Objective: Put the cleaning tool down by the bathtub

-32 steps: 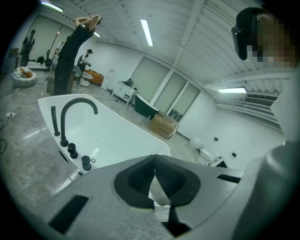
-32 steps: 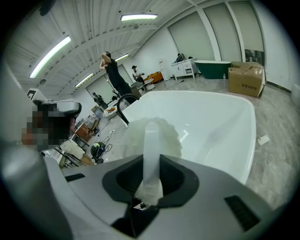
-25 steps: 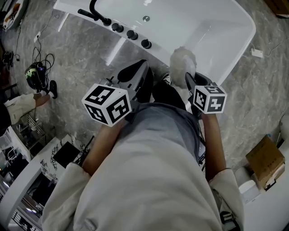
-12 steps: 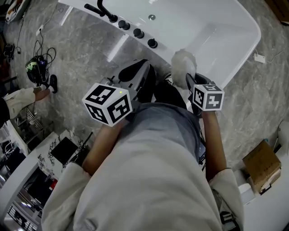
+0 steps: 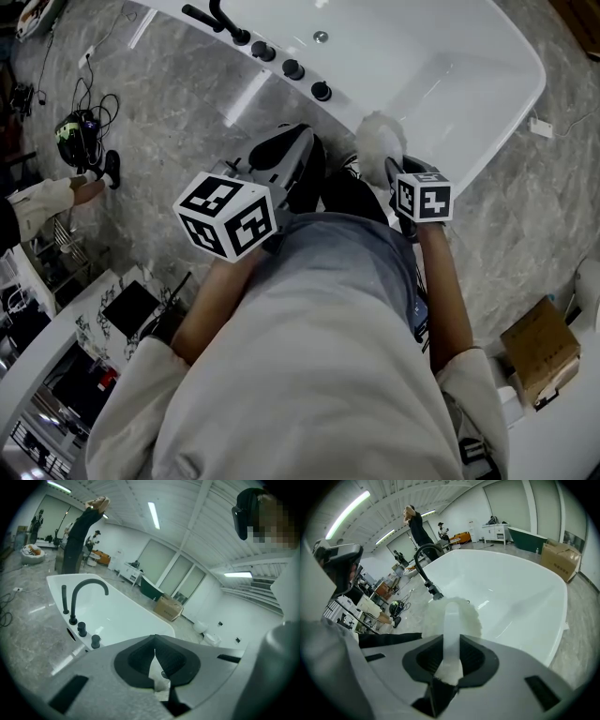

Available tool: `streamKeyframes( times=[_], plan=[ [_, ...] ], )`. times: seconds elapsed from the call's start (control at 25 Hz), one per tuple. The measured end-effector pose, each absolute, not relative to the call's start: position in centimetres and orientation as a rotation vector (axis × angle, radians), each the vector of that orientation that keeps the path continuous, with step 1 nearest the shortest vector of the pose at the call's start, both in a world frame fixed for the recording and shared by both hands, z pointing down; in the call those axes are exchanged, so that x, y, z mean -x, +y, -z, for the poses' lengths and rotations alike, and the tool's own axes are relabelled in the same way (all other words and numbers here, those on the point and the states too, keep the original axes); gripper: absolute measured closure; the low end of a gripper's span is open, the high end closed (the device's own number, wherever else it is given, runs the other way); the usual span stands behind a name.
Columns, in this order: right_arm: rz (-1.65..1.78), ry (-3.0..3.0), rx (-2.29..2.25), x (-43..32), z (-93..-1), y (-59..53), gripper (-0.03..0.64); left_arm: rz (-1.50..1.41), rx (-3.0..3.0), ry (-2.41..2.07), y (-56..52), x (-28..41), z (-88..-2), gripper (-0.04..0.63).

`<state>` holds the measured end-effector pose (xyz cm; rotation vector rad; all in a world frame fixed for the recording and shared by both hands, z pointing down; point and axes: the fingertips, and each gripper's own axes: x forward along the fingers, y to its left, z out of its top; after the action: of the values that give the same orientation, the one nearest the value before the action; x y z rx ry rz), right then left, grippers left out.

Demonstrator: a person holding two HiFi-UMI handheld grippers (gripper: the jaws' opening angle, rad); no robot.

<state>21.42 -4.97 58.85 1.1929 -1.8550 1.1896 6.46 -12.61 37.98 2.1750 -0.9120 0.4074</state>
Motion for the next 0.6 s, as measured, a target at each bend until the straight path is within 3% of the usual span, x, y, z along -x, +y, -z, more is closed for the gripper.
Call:
streamKeyframes(
  times=[0.6],
  plan=[
    [-1.031, -1.761, -1.047, -22.2, -63.2, -4.1, 0.541, -0.425, -2.130, -0.888, -12.0, -6.1, -38.9, 0.591]
  ],
)
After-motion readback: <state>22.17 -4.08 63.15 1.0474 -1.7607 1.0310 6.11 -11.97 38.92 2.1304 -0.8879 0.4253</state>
